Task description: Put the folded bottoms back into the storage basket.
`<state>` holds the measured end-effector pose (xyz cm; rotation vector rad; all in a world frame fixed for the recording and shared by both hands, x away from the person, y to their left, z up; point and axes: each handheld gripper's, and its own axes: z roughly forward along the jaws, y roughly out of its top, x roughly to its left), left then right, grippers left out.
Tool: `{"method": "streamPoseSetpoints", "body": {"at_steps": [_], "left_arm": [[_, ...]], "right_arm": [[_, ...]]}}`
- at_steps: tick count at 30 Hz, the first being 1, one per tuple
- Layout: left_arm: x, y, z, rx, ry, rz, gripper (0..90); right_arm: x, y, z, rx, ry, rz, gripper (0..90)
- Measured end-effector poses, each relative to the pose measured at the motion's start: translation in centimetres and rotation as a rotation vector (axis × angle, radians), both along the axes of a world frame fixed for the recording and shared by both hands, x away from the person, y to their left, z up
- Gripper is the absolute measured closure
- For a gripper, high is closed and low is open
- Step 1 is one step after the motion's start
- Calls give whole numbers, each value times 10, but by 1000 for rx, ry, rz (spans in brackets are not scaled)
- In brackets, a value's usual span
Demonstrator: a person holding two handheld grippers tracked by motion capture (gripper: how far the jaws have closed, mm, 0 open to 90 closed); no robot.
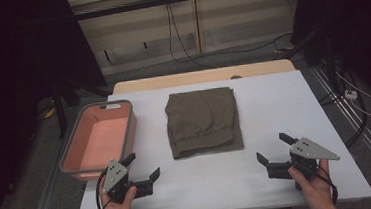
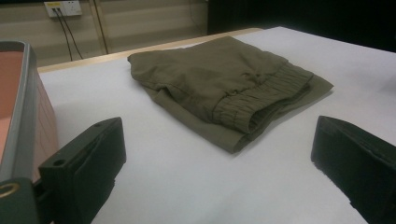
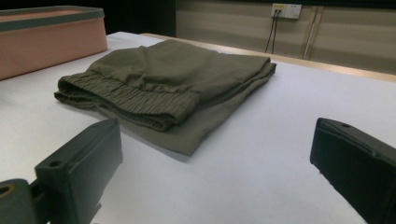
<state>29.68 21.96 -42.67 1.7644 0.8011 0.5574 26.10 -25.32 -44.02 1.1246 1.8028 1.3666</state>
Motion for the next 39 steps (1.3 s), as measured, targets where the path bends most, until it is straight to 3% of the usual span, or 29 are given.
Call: {"method": "streamPoseSetpoints", "body": {"at_steps": [10, 16, 21, 26, 39], "left_arm": [[0, 1, 0, -3, 16, 4, 34], [0, 1, -2, -18, 37, -4, 34], [-1, 2, -2, -5, 31, -18, 33], [1, 1, -4, -2, 56, -21, 34], [1, -3, -4, 11, 60, -41, 34]], "right_arm": [[3, 0, -1, 29, 26, 42, 40], [6, 6, -2, 10, 33, 70, 35], [7, 12, -2, -17, 34, 101, 40], [10, 15, 0, -12, 31, 133, 42], [14, 31, 6, -9, 30, 159, 36]]}}
